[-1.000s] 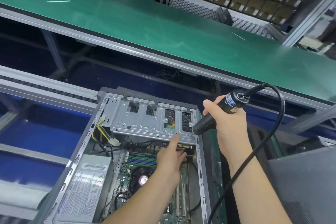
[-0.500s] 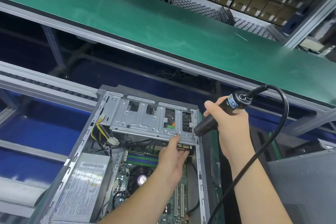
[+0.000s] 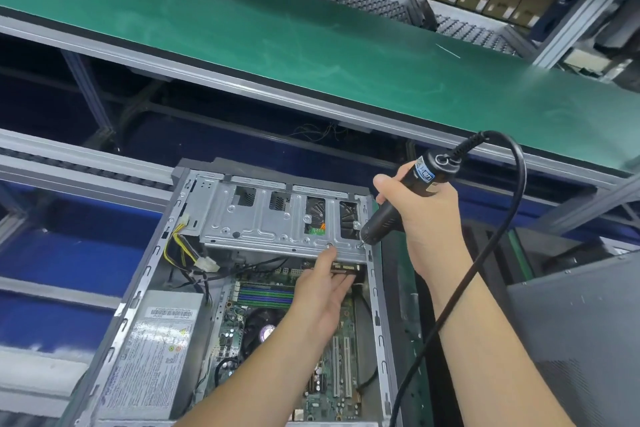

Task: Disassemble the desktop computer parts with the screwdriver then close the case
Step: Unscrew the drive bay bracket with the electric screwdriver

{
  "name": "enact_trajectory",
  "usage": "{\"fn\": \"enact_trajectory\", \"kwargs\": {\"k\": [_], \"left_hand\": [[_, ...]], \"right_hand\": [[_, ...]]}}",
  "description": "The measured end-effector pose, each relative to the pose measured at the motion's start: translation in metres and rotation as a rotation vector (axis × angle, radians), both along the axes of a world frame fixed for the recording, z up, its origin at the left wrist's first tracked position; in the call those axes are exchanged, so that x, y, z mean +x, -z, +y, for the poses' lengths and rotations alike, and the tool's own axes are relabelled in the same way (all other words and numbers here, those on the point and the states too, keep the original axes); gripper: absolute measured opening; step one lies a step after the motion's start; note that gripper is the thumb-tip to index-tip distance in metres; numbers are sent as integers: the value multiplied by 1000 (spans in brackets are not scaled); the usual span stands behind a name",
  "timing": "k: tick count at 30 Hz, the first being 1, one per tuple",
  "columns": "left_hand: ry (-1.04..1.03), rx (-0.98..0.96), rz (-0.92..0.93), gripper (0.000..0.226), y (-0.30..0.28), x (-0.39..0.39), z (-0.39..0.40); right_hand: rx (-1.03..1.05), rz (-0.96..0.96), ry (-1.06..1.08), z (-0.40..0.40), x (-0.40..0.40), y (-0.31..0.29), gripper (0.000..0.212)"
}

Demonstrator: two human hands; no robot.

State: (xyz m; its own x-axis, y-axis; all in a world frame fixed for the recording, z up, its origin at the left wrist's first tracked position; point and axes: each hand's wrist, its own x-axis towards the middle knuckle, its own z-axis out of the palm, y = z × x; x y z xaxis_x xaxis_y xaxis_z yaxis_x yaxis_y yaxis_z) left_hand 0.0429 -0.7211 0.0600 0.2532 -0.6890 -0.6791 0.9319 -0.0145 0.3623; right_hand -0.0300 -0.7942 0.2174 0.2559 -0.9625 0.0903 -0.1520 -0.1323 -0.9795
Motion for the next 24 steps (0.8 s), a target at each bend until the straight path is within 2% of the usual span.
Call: {"fn": "enact_trajectory", "kwargs": {"k": [8, 20, 24], "left_hand": [[-14, 25, -2, 63, 7, 1, -4], [-12, 37, -4, 35, 5, -2, -5], [-19, 24, -1, 33, 2, -1, -4]], "right_hand": [[1, -27, 1, -3, -4, 3, 47], [6, -10, -26, -7, -1, 5, 46], [48, -29, -30, -8, 0, 7, 36]]}}
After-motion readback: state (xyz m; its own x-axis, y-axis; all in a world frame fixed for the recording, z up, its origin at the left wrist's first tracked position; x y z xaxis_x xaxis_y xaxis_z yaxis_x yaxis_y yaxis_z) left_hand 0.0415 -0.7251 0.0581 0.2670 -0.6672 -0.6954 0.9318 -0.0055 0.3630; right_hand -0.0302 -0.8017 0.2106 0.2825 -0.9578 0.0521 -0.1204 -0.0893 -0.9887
